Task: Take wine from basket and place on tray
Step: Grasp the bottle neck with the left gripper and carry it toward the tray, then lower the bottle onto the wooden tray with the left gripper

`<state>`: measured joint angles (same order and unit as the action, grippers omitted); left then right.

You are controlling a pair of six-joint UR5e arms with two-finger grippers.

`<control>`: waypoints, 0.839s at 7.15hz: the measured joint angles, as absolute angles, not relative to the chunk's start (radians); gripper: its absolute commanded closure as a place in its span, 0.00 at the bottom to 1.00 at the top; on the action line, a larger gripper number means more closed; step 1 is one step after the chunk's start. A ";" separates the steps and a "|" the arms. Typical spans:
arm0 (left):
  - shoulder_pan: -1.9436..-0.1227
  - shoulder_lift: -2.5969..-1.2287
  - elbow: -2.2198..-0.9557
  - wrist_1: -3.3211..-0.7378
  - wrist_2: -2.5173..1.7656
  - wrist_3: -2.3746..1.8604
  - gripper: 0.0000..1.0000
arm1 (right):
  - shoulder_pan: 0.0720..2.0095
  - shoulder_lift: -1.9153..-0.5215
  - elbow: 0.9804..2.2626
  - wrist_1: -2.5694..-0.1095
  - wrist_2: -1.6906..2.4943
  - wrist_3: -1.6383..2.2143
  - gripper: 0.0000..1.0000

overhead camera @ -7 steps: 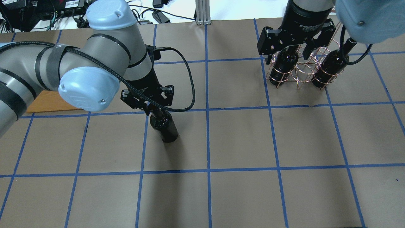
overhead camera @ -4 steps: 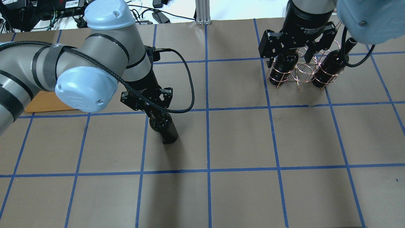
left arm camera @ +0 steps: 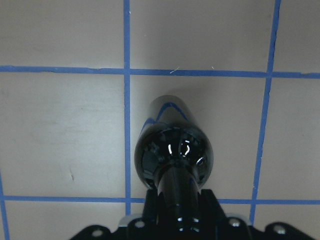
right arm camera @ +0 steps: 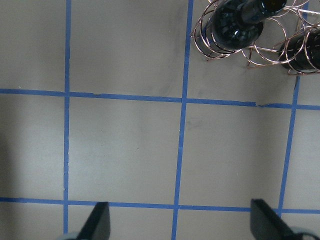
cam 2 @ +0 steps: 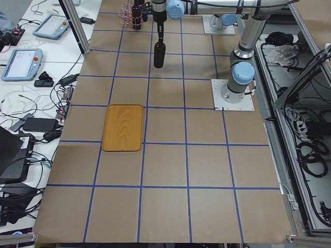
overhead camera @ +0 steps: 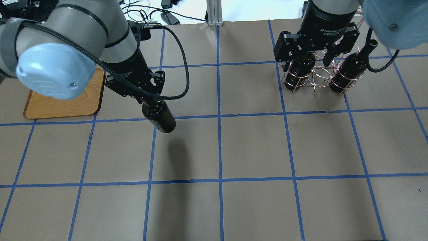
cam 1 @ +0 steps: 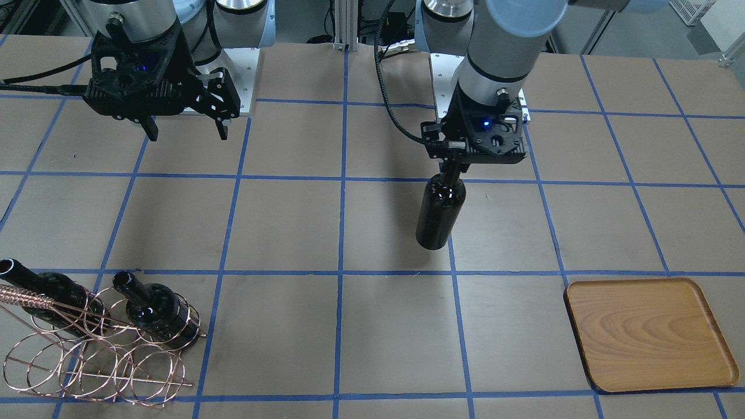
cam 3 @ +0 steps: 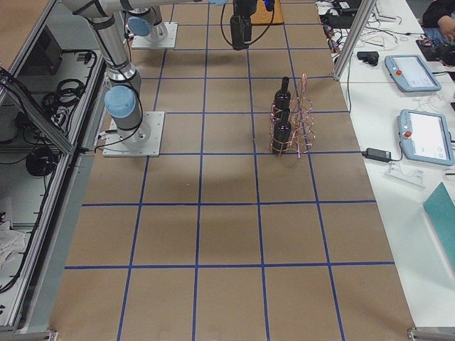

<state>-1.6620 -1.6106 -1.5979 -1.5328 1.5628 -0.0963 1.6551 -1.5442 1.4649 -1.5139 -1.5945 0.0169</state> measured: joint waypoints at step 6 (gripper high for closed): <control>-1.210 -1.701 -1.409 -1.617 1.573 0.411 1.00 | 1.648 -1.540 1.472 -1.496 -1.594 0.019 0.00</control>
<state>-1.2104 -1.7006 -1.4091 -1.6168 1.5732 0.4106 1.6480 -1.5401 1.4719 -1.4956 -1.5941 0.0188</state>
